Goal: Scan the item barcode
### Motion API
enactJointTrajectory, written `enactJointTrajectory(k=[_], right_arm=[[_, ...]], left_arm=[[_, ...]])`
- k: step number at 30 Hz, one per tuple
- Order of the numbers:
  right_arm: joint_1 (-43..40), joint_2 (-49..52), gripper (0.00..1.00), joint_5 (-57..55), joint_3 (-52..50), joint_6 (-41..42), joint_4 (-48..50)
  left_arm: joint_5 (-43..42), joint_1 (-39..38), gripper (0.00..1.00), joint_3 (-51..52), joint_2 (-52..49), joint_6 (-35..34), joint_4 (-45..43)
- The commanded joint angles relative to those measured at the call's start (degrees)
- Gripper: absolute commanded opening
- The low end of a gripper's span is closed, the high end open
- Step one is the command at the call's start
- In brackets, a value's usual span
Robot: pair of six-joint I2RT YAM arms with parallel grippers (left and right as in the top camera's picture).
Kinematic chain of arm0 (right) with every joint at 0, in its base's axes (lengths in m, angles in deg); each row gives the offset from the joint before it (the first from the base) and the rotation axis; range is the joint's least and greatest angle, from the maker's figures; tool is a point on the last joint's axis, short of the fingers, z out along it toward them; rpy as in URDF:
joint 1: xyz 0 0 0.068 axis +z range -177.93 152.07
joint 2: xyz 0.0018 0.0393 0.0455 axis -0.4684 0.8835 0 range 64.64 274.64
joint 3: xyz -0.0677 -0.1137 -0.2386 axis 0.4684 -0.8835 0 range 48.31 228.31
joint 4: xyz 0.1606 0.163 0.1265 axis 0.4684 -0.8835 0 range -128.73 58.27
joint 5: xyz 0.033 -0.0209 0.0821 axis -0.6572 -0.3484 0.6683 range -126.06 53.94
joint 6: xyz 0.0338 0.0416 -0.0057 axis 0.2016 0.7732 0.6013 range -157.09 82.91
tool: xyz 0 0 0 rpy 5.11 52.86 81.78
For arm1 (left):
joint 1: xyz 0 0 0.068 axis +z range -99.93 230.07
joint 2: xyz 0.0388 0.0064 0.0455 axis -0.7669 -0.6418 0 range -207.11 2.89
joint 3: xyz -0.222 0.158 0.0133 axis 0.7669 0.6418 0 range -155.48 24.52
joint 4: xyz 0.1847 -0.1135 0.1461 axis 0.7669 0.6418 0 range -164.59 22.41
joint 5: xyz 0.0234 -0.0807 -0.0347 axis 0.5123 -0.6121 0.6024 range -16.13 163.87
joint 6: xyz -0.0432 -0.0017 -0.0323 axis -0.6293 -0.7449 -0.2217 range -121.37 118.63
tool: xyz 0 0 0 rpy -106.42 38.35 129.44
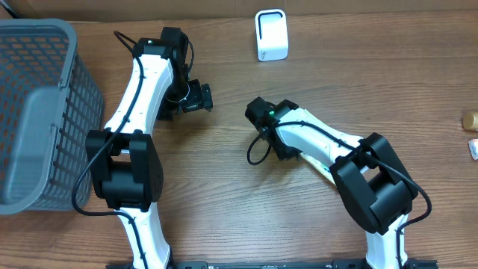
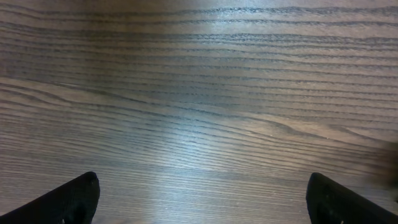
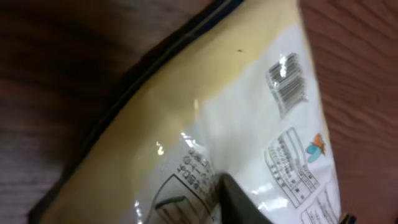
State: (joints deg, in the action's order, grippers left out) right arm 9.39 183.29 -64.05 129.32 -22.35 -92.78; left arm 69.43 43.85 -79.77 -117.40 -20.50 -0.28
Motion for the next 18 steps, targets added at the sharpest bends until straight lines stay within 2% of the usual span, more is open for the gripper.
enactJointTrajectory(k=[1, 8, 12, 18], right_arm=[[-1.7, 1.4, 0.04, 2.4, -0.1, 0.3, 1.5], [-2.8, 1.1, 0.04, 10.6, 4.0, 2.4, 0.8], [-3.5, -0.5, 0.04, 17.0, 14.0, 3.1, -4.3], [-6.3, -3.5, 0.04, 35.8, 30.5, -0.2, -13.1]], left_arm=[[0.0, 0.7, 0.97, -0.7, -0.3, 0.7, 0.0], [0.0, 0.7, 0.98, -0.7, -0.3, 0.7, 0.0], [0.0, 0.7, 0.97, -0.7, -0.3, 0.7, 0.0], [0.0, 0.7, 0.98, -0.7, -0.3, 0.7, 0.0]])
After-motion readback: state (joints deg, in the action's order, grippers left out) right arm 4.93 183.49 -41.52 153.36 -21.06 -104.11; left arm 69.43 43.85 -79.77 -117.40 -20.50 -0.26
